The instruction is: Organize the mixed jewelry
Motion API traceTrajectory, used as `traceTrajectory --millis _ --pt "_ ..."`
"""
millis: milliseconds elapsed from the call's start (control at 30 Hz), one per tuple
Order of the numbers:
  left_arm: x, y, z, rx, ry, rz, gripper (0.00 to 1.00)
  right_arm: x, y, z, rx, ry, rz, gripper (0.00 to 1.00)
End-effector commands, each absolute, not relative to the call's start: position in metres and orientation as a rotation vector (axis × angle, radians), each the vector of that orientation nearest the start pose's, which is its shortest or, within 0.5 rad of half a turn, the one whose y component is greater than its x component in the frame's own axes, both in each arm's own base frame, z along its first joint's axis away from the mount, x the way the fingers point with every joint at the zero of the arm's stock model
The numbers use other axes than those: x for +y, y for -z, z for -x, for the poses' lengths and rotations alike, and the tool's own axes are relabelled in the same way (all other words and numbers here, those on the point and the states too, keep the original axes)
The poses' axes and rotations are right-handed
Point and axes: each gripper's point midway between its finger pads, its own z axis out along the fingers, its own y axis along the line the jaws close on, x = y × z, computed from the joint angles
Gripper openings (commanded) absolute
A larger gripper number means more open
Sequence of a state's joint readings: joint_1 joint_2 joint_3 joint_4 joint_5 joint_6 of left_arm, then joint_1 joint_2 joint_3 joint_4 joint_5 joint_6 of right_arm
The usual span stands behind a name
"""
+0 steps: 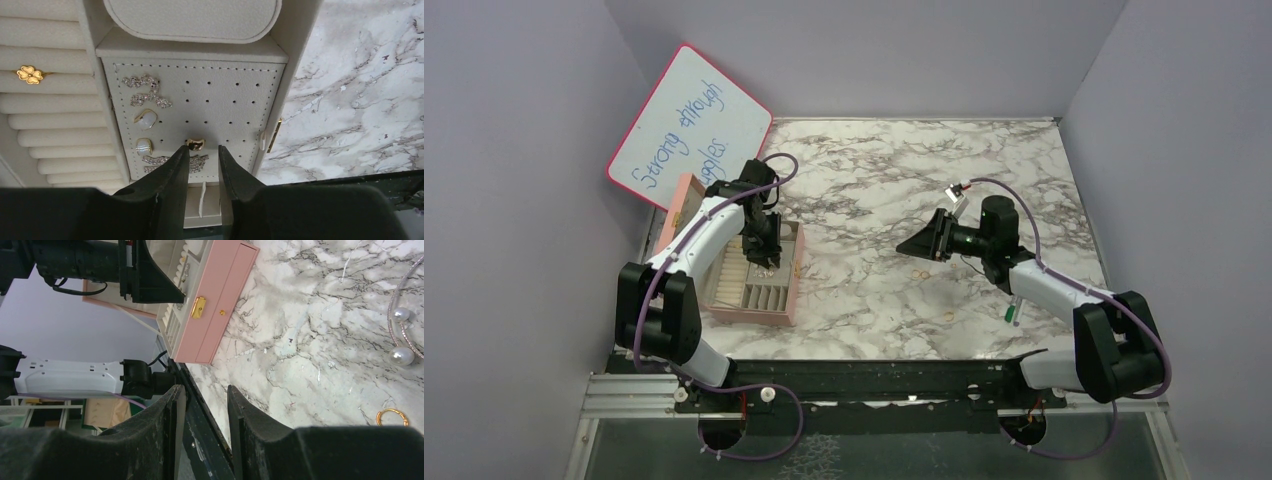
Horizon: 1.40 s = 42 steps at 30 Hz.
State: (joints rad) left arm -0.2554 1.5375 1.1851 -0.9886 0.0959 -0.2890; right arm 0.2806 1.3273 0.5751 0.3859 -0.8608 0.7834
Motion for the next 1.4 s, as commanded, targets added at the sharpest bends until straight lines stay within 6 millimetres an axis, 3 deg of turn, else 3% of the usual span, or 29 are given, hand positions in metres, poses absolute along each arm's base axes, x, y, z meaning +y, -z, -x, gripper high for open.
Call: traceTrajectory --millis 0,233,367,633,800,967,1200,1367 --pt "-0.107 -0.105 -0.264 2.918 0.314 0.04 0.29 0.237 -0.174 -0.265 2.048 -1.505 0.185 0.41" --pt "-0.097 -0.113 -0.264 2.894 0.239 0.062 0.33 0.236 -0.173 -0.265 2.058 -1.496 0.178 0.41" --pt "-0.103 -0.133 -0.268 2.836 0.298 0.057 0.41 0.233 -0.169 -0.268 2.092 -1.444 0.156 0.41" --pt "-0.145 -0.209 -0.276 2.481 0.674 -0.08 0.68 0.195 -0.137 -0.276 2.274 -1.053 0.024 0.45" --pt "-0.175 -0.257 -0.275 2.208 0.896 -0.193 0.86 0.168 -0.108 -0.262 2.399 -0.823 -0.031 0.49" --pt "-0.204 -0.294 -0.276 1.994 0.999 -0.238 0.99 0.159 -0.086 -0.249 2.49 -0.571 -0.055 0.51" --pt "-0.264 -0.281 -0.251 2.006 1.109 -0.322 0.97 0.102 -0.074 -0.273 2.497 -0.073 -0.208 0.49" --pt "-0.281 -0.258 -0.245 2.043 1.139 -0.303 0.91 0.101 -0.059 -0.288 2.524 0.01 -0.201 0.39"
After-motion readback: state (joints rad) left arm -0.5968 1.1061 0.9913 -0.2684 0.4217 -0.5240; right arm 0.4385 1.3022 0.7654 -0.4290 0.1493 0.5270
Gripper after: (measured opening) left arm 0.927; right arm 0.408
